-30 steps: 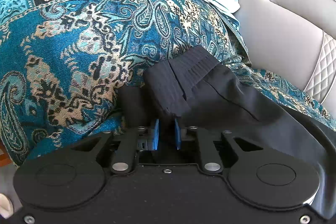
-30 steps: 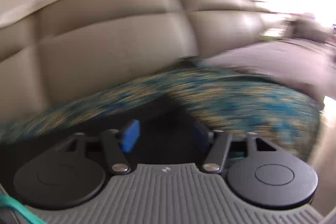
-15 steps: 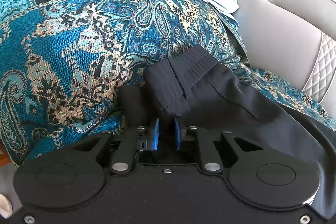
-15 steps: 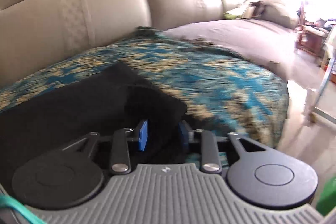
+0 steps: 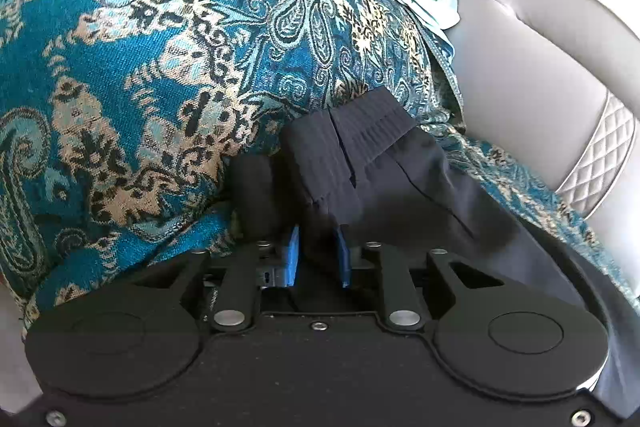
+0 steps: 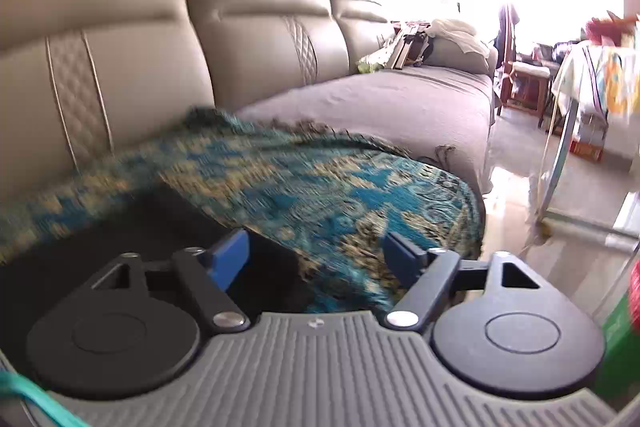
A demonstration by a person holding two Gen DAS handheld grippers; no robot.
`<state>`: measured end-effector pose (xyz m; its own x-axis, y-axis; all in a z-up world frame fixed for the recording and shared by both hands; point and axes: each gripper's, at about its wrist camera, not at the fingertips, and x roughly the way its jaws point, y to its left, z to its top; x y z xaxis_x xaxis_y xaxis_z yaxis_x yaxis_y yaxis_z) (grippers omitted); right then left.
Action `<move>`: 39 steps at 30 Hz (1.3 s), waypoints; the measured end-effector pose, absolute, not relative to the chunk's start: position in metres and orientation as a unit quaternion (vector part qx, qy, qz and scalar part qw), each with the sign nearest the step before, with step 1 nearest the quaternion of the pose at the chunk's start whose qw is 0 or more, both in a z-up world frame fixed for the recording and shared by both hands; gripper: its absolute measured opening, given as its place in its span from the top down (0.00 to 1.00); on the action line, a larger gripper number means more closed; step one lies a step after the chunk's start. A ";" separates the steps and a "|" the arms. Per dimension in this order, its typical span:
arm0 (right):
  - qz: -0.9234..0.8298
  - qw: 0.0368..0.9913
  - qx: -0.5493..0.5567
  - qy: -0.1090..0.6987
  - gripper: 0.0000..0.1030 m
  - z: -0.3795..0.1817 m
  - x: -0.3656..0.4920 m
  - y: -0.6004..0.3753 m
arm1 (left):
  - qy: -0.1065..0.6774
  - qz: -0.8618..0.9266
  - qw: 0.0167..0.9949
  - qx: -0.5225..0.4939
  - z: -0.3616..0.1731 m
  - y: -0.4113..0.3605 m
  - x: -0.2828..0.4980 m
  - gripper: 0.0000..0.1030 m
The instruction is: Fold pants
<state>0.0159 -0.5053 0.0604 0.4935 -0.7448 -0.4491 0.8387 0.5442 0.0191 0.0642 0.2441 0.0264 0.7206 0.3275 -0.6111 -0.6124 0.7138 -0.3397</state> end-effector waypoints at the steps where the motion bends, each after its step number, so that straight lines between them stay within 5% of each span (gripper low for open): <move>1: -0.447 0.866 0.126 0.184 0.14 0.065 0.016 -0.499 | 0.263 0.260 0.887 -0.276 0.027 0.245 0.063 0.74; 9: -0.226 0.958 0.057 0.167 0.13 0.083 0.049 -0.396 | 0.248 0.200 0.905 -0.283 0.041 0.245 0.049 0.45; 17: 0.083 0.973 -0.062 0.209 0.13 0.037 0.038 -0.194 | 0.269 0.188 0.886 -0.327 0.040 0.272 0.064 0.42; 18: 0.116 0.968 -0.066 0.212 0.13 0.032 0.035 -0.172 | 0.270 0.190 0.888 -0.320 0.041 0.272 0.067 0.46; 21: 0.194 0.953 -0.080 0.216 0.13 0.025 0.026 -0.113 | 0.289 0.201 0.889 -0.293 0.043 0.271 0.077 0.85; 28: 0.247 0.935 -0.110 0.231 0.27 0.018 0.035 -0.030 | 0.294 0.216 0.877 -0.311 0.040 0.277 0.087 0.93; 33: 0.253 0.933 -0.121 0.227 0.27 0.021 0.036 -0.014 | 0.245 0.218 0.901 -0.286 0.061 0.272 0.068 0.95; 35: 0.250 0.932 -0.134 0.224 0.34 0.017 0.035 -0.002 | 0.226 0.215 0.911 -0.271 0.070 0.272 0.058 0.95; 37: 0.239 0.934 -0.148 0.222 0.74 0.016 0.033 0.002 | 0.218 0.215 0.914 -0.266 0.075 0.273 0.048 0.95; 39: 0.212 0.939 -0.163 0.214 0.93 0.017 0.027 0.007 | 0.223 0.211 0.913 -0.267 0.074 0.276 0.040 0.94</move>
